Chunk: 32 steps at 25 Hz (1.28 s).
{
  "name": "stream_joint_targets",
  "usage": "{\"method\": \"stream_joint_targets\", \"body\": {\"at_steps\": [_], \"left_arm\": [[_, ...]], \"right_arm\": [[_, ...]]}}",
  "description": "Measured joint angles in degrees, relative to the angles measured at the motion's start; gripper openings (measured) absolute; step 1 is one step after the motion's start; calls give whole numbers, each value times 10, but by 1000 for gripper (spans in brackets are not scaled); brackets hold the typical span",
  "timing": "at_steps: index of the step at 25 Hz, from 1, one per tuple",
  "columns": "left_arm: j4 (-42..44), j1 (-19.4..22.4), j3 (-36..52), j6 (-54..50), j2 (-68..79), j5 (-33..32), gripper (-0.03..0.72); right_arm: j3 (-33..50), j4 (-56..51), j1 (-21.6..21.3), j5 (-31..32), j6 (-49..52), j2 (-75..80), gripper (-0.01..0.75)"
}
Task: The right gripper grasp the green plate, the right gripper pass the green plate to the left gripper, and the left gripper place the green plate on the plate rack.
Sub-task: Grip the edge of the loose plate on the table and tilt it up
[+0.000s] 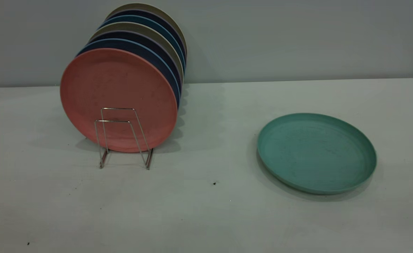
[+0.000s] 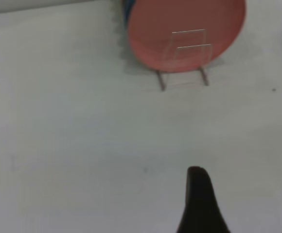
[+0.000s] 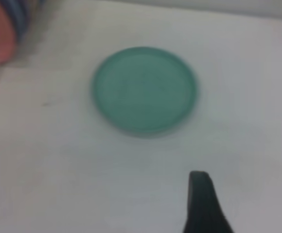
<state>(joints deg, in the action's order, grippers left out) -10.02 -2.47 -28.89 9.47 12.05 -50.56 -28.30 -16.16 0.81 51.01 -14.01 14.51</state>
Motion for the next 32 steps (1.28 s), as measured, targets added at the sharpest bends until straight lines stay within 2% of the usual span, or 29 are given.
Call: {"method": "stream_joint_targets", "body": {"at_steps": [4,8,12,15,20,26,32], "left_arm": [[-58,0,0,52,119,67,526],[-173,0,0,118,233,118,526],[-281,0,0,191,309,151,526],[-319,0,0,209,329,168,526],[-316,0,0,211,327,183,526],[-308,0,0,222,327,171,526],[-300,0,0,223,327,168,526]], "right_arm": [[0,-157,0,-76,-106,130,483],[0,-324,0,-140,-246,283,483],[-2,-468,0,-209,-392,455,481],[-20,-561,-10,-242,-491,577,468],[-87,-648,-66,-218,-596,728,451],[-171,-639,-153,-152,-610,887,447],[-236,-624,-191,-146,-611,1010,447]]}}
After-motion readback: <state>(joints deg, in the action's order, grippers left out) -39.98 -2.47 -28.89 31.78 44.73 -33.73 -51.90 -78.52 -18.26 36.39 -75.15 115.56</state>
